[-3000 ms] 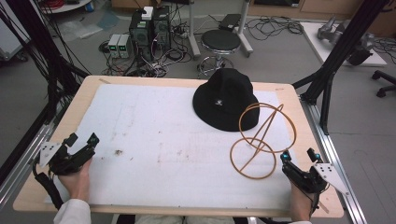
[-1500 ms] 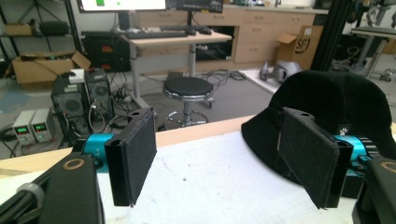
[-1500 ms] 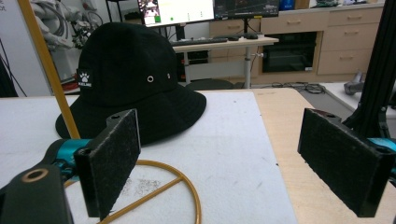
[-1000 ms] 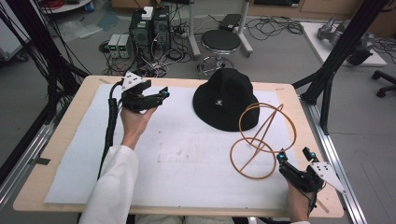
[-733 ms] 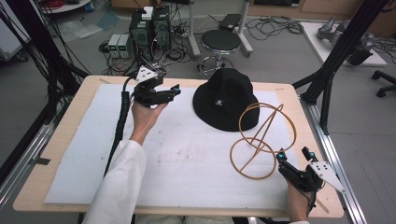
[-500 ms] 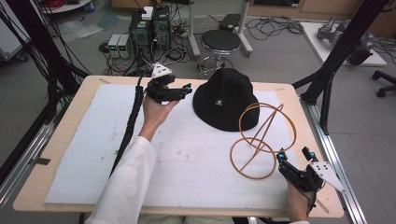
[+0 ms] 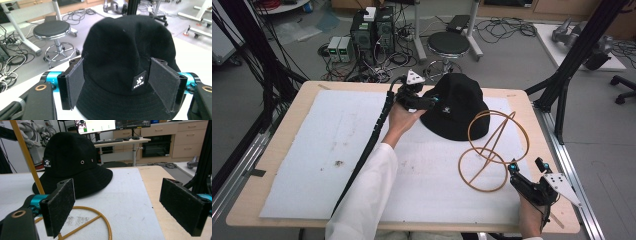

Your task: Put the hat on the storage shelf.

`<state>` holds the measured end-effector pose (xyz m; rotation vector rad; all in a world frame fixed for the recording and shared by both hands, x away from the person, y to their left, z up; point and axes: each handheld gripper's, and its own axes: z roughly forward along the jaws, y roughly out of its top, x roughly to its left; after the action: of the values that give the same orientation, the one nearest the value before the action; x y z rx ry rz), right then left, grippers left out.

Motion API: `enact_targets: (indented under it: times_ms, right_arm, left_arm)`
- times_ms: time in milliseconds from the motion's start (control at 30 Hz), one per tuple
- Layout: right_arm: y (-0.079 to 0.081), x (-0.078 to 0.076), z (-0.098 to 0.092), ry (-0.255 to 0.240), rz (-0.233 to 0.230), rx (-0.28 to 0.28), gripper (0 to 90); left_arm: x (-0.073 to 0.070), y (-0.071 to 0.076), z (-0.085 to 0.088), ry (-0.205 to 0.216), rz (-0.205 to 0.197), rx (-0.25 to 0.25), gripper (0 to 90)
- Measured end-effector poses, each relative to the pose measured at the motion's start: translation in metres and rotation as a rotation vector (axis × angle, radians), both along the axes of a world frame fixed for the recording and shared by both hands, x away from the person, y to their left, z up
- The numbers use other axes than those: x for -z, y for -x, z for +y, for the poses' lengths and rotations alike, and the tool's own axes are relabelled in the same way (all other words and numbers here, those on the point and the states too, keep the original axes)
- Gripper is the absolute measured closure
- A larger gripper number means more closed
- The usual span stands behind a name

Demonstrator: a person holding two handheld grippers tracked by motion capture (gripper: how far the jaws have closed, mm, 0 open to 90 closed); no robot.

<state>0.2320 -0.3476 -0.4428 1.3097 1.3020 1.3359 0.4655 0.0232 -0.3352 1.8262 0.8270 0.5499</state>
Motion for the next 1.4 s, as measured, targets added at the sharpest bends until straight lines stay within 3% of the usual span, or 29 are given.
enact_targets:
  times_ms: [567,767,900,967,1000,1133,1200,1233,1267,1400]
  right_arm:
    - [0.003,0.0,-0.001,-0.006,0.006,-0.004,12.3]
    - [0.004,0.0,-0.002,0.001,0.007,0.0,12.3]
    - [0.005,0.0,-0.003,-0.01,0.006,-0.002,12.3]
    - [0.005,0.0,-0.003,-0.015,0.008,-0.002,12.3]
    - [0.005,0.0,-0.004,-0.011,0.005,-0.003,12.3]
    - [0.005,0.0,-0.004,-0.017,0.009,0.001,12.3]
    - [0.005,0.0,-0.004,-0.009,0.004,-0.005,12.3]
    - [0.004,0.0,-0.003,-0.004,0.006,-0.007,12.4]
    - [0.004,0.0,-0.003,-0.004,0.006,-0.007,12.4]
    - [0.004,0.0,-0.001,0.005,0.004,-0.019,12.4]
  left_arm:
    - [0.036,-0.027,-0.054,0.03,0.082,0.006,30.4]
    - [0.044,-0.031,-0.064,0.028,0.076,-0.009,30.3]
    - [0.051,-0.037,-0.065,0.075,0.12,-0.024,29.8]
    - [0.053,-0.037,-0.066,0.076,0.104,-0.025,30.2]
    - [0.053,-0.037,-0.066,0.066,0.093,0.0,40.2]
    - [0.054,-0.035,-0.07,0.053,0.078,0.014,46.3]
    - [0.054,-0.034,-0.071,0.045,0.078,-0.003,55.9]
    - [0.054,-0.034,-0.072,0.044,0.085,-0.02,76.2]
    - [0.055,-0.034,-0.072,0.05,0.094,-0.019,82.1]
    - [0.055,-0.035,-0.072,0.047,0.107,-0.021,85.9]
